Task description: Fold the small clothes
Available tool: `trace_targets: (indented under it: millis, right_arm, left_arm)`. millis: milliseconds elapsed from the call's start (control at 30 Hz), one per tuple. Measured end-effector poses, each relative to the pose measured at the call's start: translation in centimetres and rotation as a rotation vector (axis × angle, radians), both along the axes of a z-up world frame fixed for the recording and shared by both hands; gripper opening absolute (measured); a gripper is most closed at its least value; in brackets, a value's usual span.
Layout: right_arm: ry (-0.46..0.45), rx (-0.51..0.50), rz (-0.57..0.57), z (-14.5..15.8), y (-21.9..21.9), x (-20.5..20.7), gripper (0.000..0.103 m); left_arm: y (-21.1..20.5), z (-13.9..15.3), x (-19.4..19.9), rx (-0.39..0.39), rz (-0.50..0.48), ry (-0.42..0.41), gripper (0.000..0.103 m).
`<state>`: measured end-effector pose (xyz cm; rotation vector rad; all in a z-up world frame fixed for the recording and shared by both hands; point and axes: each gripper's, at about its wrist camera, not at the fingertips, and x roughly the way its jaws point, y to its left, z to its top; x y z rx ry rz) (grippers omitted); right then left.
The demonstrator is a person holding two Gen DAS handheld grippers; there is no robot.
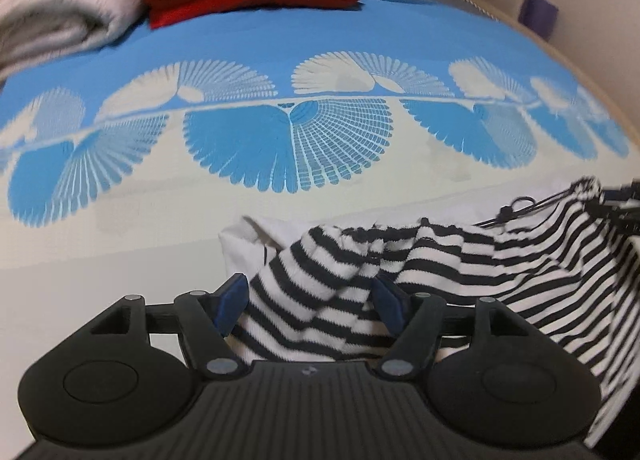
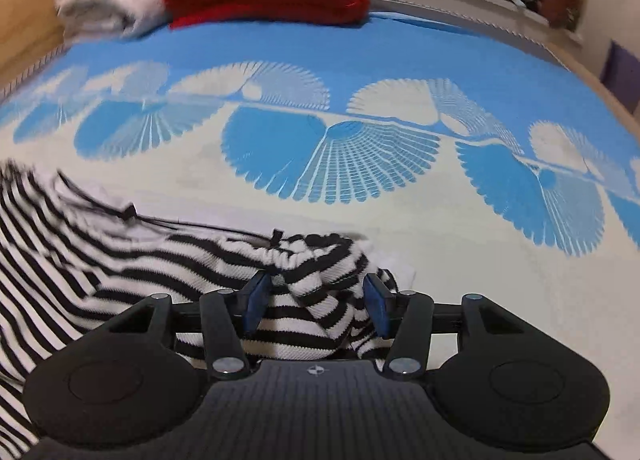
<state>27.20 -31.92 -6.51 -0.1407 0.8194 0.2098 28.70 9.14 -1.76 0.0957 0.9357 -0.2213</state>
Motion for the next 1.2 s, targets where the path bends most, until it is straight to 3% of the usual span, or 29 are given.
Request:
trace_targets:
  millis: [67, 100, 167, 200, 267, 367, 433, 533, 700, 833, 900, 967, 1000, 1033, 1133, 1200]
  right_arm:
    - [-0.008, -0.047, 0.015, -0.2, 0.7, 0.2, 0.051]
    - [-0.014, -0.069, 0.019, -0.2, 1.0, 0.3, 0.048]
    - [-0.020, -0.060, 0.027, 0.0, 1.1, 0.5, 0.028]
    - [-0.027, -0.046, 0.025, 0.2, 1.0, 0.7, 0.023]
    - [-0.072, -0.007, 0.000, 1.3, 0.7, 1.1, 0.011]
    - [-0.195, 0.105, -0.049, 4.0, 0.3, 1.5, 0.010]
    - [-0.244, 0.094, -0.063, 4.6, 1.0, 2.0, 0.010]
    - [-0.213, 0.017, -0.075, 3.2, 2.5, 4.0, 0.010]
    - [-0.168, -0.047, -0.094, 1.0, 3.9, 6.8, 0.010]
    - [-0.097, -0.095, -0.107, -1.4, 4.4, 8.6, 0.011]
    - [-0.028, -0.100, -0.124, -3.1, 4.2, 9.3, 0.015]
    - [-0.019, -0.112, -0.138, -3.7, 4.1, 9.4, 0.029]
    - [-0.035, -0.118, -0.150, -3.4, 4.1, 9.3, 0.034]
    - [-0.051, -0.094, -0.164, -2.8, 3.7, 9.0, 0.043]
    - [-0.100, 0.057, -0.204, -0.6, 1.2, 7.7, 0.054]
    - [-0.116, 0.127, -0.234, 0.3, -0.8, 6.7, 0.059]
  left_arm:
    - [-0.5, -0.2, 0.2, 0.036, -0.020, -0.026, 0.068]
    - [-0.6, -0.3, 0.4, 0.046, -0.028, -0.035, 0.060]
    - [-0.7, -0.4, 0.8, 0.045, -0.050, -0.033, 0.029]
    - [-0.6, -0.5, 1.0, 0.043, -0.062, -0.030, 0.004]
    - [-0.2, 0.5, 1.1, 0.095, -0.014, -0.117, 0.004]
    - [1.7, 2.4, 1.8, 0.033, 0.117, -0.238, 0.004]
    - [1.4, 1.8, 2.7, 0.052, 0.103, -0.211, 0.004]
    - [0.4, 0.2, 4.1, 0.124, 0.086, -0.158, 0.004]
    - [1.6, -1.1, 6.5, 0.052, 0.171, -0.109, 0.004]
    - [1.2, -2.8, 7.6, 0.041, 0.161, -0.042, 0.004]
    - [0.7, -3.7, 8.0, 0.049, 0.152, -0.002, 0.006]
    - [1.0, -4.4, 8.3, 0.041, 0.166, 0.020, 0.010]
    - [1.2, -4.3, 8.2, 0.027, 0.175, 0.024, 0.014]
    - [1.6, -4.0, 8.2, 0.017, 0.191, 0.027, 0.025]
    - [3.5, -2.1, 7.5, -0.041, 0.247, 0.008, 0.058]
    - [5.2, -0.5, 6.8, -0.129, 0.278, -0.012, 0.059]
